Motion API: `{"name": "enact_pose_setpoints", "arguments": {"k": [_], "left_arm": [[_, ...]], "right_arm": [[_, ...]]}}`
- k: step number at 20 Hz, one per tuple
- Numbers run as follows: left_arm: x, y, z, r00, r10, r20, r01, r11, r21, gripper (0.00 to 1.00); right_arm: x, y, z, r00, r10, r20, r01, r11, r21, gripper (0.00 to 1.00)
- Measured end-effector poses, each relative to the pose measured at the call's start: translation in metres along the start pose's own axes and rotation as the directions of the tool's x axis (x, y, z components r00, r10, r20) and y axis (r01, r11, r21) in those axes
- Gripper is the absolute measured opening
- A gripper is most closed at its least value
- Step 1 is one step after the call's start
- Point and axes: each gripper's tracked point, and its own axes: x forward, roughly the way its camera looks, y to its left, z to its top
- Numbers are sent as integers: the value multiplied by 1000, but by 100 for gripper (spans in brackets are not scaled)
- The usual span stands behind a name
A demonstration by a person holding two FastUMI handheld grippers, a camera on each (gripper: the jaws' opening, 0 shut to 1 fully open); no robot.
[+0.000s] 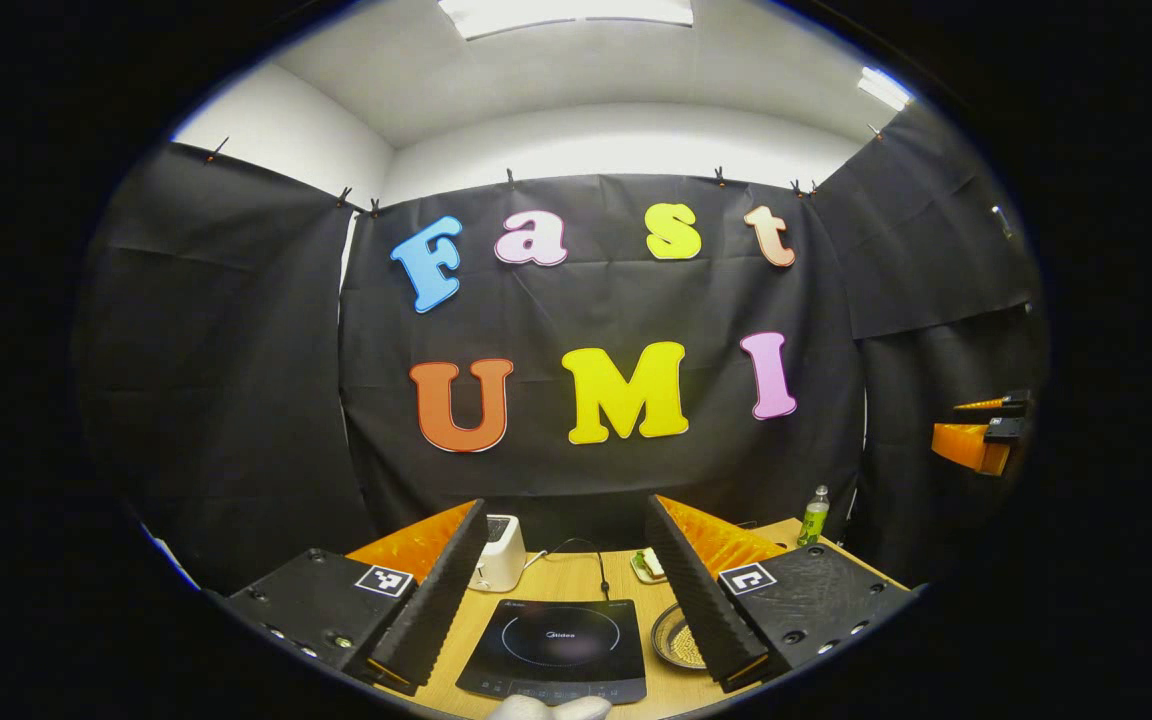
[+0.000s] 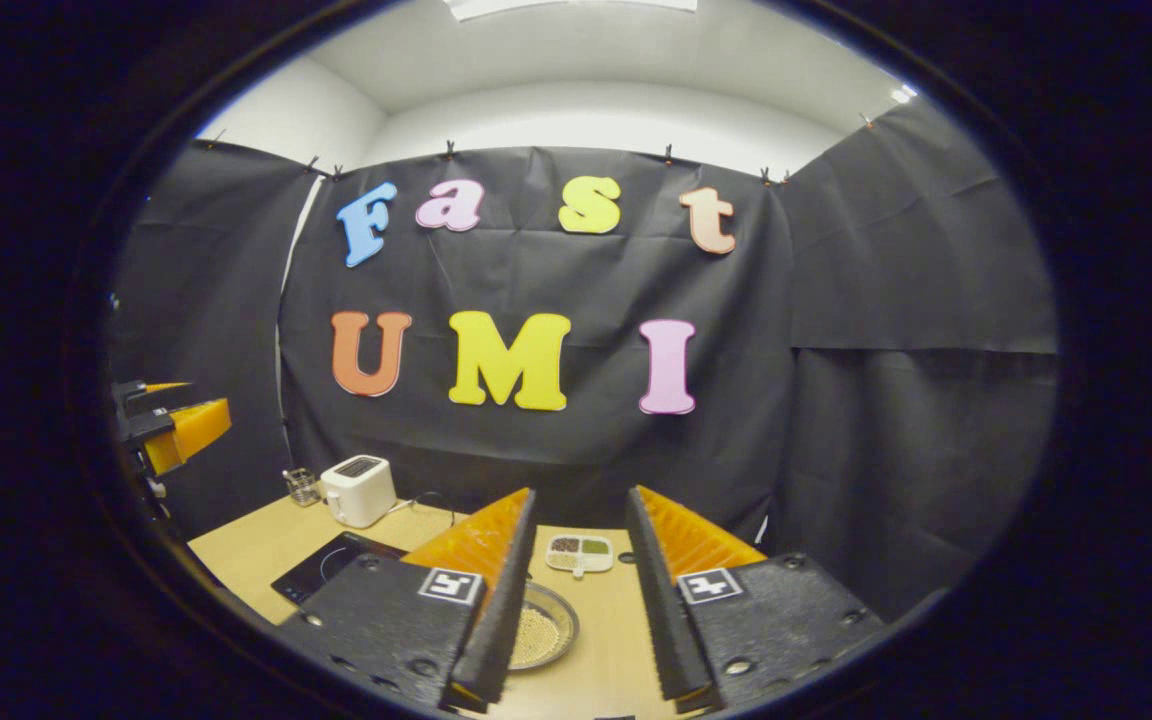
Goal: First push the handle of the pot to place it horizontally, then grasp the pot with both hands and set it on the induction cooktop.
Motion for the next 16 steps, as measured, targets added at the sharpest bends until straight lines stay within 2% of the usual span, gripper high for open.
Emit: {"name": "enact_pose_setpoints", "arguments": {"k": [1, 2, 3, 7, 9, 12, 16], "left_arm": [[0, 1, 1, 1000, 0, 1, 0, 1000, -1, 95], [1, 1, 1, 1000, 2, 2, -2, 1000, -3, 95], [1, 2, 1, 1000, 4, 4, -4, 1000, -5, 95], [0, 5, -3, 1000, 7, -4, -7, 1000, -6, 95], [-1, 10, -5, 1000, 18, -6, -18, 1000, -6, 95], [-5, 19, -13, 999, 37, -22, -37, 999, -8, 96], [-10, 32, -27, 997, 61, -45, -61, 998, 7, 96]], "right_arm": [[2, -8, -6, 1000, -24, -19, 24, 1000, 11, 29], [1, -9, -10, 999, -20, -42, 21, 999, 36, 14], [3, 3, -18, 997, 29, -66, -25, 998, 63, 4], [14, 16, -60, 976, 92, -199, -77, 994, 79, 4], [19, 34, -81, 958, 135, -251, -117, 989, 84, 0], [23, 62, -116, 923, 200, -328, -188, 980, 68, 4], [27, 104, -163, 857, 287, -428, -276, 957, 89, 4]]}}
